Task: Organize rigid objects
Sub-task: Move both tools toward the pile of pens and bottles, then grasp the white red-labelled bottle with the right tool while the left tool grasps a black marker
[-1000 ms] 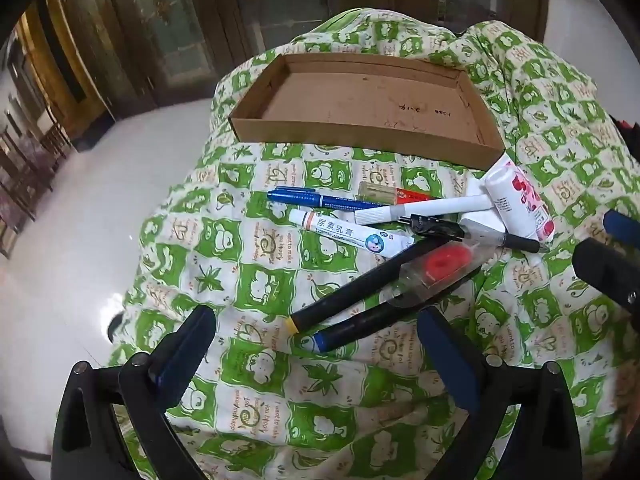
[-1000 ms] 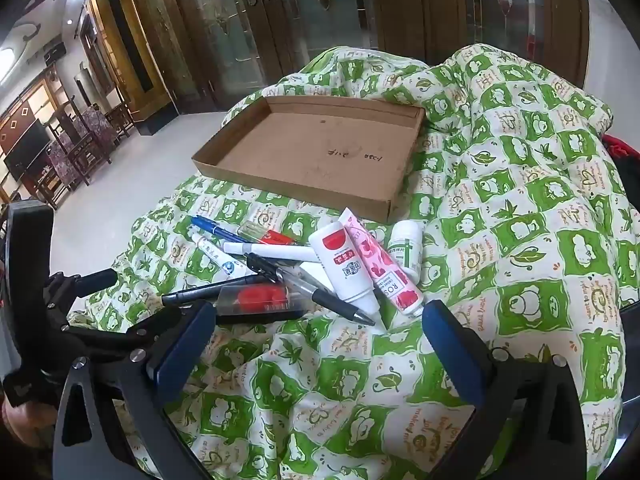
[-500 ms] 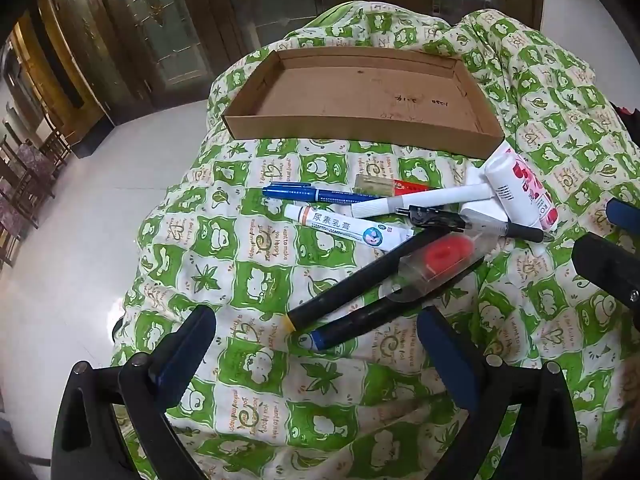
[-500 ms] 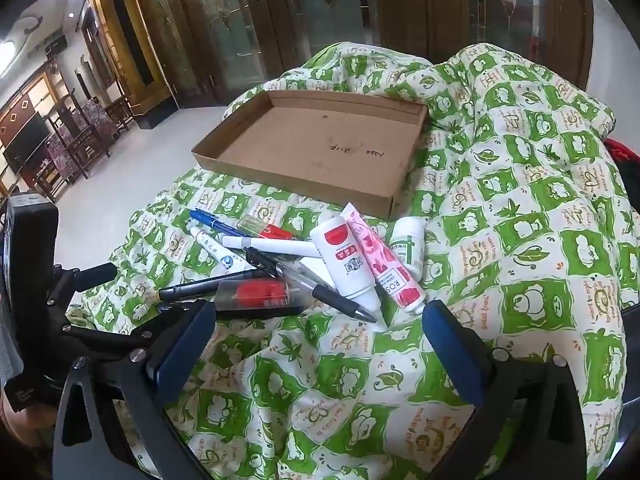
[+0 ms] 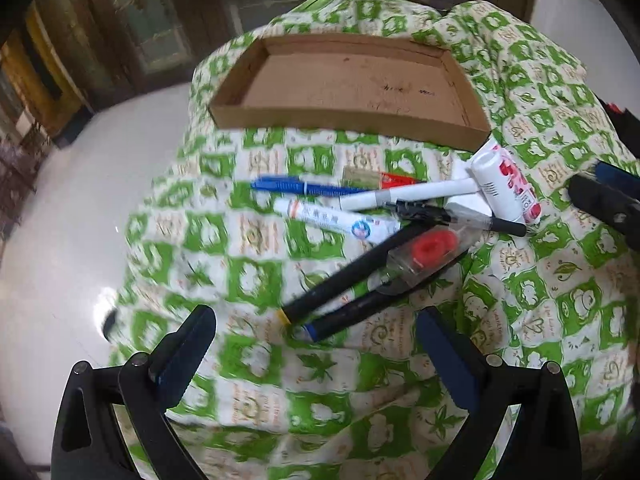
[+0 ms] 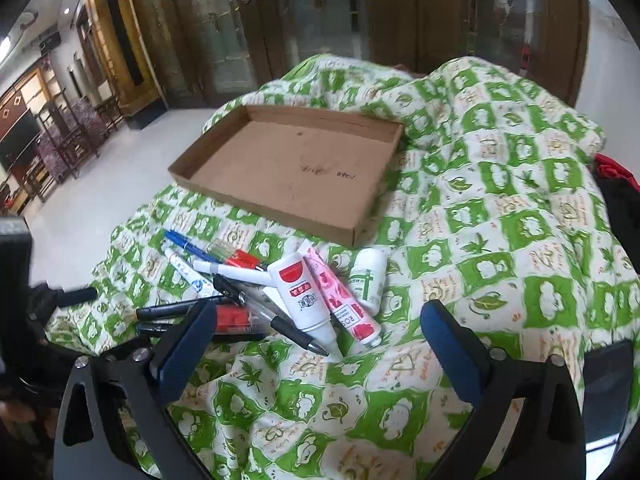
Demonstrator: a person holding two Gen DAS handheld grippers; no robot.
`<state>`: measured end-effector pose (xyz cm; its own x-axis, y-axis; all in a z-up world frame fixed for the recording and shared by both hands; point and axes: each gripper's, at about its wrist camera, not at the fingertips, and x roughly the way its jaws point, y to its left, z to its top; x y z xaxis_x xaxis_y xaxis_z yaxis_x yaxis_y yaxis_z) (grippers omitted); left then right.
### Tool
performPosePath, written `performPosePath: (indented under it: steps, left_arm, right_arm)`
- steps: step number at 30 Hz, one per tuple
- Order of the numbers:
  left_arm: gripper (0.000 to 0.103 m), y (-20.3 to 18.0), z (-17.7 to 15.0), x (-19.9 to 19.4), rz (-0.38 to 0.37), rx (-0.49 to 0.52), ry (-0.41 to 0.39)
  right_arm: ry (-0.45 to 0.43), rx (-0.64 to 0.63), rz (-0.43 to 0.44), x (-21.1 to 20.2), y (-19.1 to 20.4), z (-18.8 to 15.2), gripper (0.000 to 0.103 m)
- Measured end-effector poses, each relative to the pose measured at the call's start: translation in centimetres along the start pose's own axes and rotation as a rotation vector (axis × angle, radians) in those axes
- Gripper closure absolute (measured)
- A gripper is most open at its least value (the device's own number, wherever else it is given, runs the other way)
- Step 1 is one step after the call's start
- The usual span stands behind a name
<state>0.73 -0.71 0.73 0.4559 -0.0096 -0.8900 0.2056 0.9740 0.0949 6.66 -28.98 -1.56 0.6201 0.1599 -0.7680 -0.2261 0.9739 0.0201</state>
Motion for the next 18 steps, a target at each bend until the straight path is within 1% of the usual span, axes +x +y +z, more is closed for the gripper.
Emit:
performPosePath:
  steps: [2, 4, 5, 6, 7, 9, 12, 16, 18]
  left_arm:
    - [0.001, 0.0, 0.7, -0.7, 0.007, 0.041, -0.01]
    - [0.001, 0.1, 1.5, -1.1, 0.019, 0.077, -0.021]
    - [0.001, 0.2, 2.1, -1.1, 0.026, 0.093, -0.027]
    - [0.001, 0.3, 2.4, -1.1, 0.025, 0.103, -0.033]
    - [0.001, 0.4, 2.7, -0.9, 0.012, 0.11, -0.036]
    - [0.001, 0.4, 3.0, -0.4, -0.012, 0.12, -0.036]
    - [0.001, -0.1, 3.1, 1.1, -0.032, 0.143, -0.014]
    - [0.001, -1.0, 2.1, 2.6, -0.05, 0.182, 0.019]
    - [0.001, -1.5, 1.7, 3.0, -0.05, 0.205, 0.03]
  right_arm:
    - [0.051, -0.041, 0.037, 1.0, 0.4, 0.4, 0.011]
    - [0.086, -0.076, 0.065, 1.8, 0.9, 0.5, 0.03]
    - [0.11, -0.088, 0.08, 2.3, 1.1, 0.5, 0.034]
    - [0.13, -0.093, 0.093, 2.8, 1.2, 0.4, 0.043]
    - [0.152, -0.097, 0.11, 3.3, 1.4, 0.4, 0.048]
    - [0.192, -0.103, 0.118, 4.5, 1.7, 0.4, 0.05]
    - [0.216, -0.1, 0.092, 5.8, 1.8, 0.7, 0.05]
    - [0.264, -0.094, 0.084, 8.0, 1.7, 1.4, 0.051]
    - [0.288, -0.096, 0.07, 9.3, 1.7, 1.4, 0.054]
